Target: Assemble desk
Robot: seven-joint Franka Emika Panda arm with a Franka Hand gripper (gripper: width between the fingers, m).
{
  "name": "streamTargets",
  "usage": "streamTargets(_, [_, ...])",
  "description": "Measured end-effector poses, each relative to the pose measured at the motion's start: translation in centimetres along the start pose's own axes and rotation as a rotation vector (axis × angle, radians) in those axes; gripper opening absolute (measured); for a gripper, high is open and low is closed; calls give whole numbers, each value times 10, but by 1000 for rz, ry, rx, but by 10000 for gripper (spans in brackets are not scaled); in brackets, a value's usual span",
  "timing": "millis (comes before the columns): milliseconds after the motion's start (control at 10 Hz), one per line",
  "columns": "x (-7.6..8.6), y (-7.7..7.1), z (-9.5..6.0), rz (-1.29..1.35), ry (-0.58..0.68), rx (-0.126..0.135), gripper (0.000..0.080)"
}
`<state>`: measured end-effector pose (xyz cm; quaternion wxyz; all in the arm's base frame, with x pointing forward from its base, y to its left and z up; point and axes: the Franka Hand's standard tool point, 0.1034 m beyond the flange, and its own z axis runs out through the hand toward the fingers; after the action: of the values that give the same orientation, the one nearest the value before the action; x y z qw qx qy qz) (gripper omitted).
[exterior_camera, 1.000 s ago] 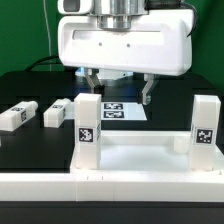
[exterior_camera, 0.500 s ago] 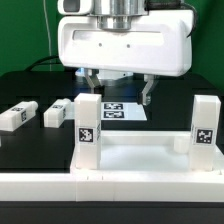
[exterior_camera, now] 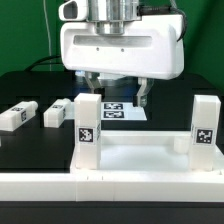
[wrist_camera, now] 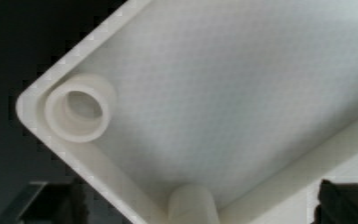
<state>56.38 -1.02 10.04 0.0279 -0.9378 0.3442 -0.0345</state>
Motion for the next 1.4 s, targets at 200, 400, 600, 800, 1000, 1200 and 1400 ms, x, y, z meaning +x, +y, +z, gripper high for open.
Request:
streamTargets(200, [-2, -2, 1, 128, -7, 7, 649])
streamTargets(400, [-8, -2, 5, 302, -19, 4, 649])
streamTargets(600, [-14, -3, 12, 459, -14, 10, 649])
streamTargets(800, [-18, -7, 14, 555, -21, 18, 649])
streamTargets(1000, [-20, -9, 14, 661, -32, 26, 649])
streamTargets(1200, [-22, -8, 17, 765, -49, 31, 649])
streamTargets(1400, [-31, 2, 30, 790, -58, 3, 649])
